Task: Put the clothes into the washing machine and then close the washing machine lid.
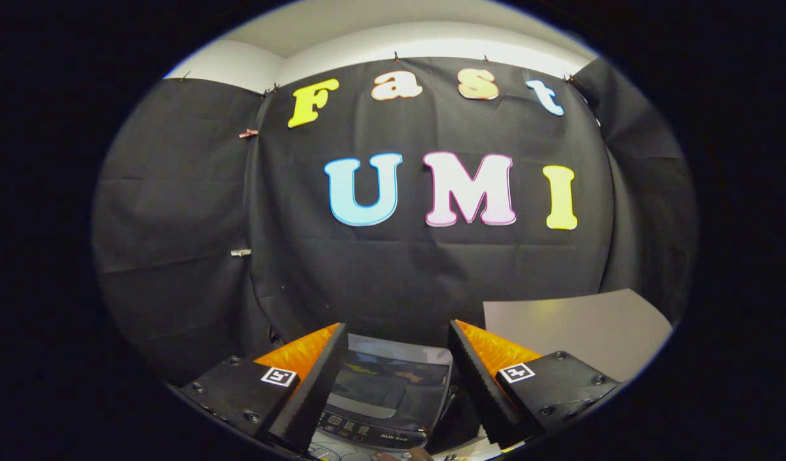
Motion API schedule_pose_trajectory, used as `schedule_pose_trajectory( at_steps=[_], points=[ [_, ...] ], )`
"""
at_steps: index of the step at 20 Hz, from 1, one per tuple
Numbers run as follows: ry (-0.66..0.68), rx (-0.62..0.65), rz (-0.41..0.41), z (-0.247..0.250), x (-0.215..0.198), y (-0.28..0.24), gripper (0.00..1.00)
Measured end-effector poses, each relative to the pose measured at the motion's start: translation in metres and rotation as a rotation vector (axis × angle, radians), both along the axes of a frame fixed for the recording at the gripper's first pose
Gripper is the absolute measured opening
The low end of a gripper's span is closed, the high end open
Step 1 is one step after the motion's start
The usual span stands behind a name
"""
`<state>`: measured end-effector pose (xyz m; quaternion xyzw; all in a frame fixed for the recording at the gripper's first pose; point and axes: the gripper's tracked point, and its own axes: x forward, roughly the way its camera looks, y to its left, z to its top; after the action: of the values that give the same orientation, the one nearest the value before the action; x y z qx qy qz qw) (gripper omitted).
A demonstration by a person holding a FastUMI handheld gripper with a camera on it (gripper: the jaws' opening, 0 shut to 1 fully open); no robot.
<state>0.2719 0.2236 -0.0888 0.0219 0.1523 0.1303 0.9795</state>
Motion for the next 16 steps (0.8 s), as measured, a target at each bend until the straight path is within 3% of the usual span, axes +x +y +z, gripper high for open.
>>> schedule_pose_trajectory(
  at_steps=[6,16],
  points=[
    [-0.140,0.015,-0.018,0.047,-0.041,-0.048,0.98],
    [-0.253,0.001,-0.130,0.072,-0.115,-0.157,0.97]
  ],
)
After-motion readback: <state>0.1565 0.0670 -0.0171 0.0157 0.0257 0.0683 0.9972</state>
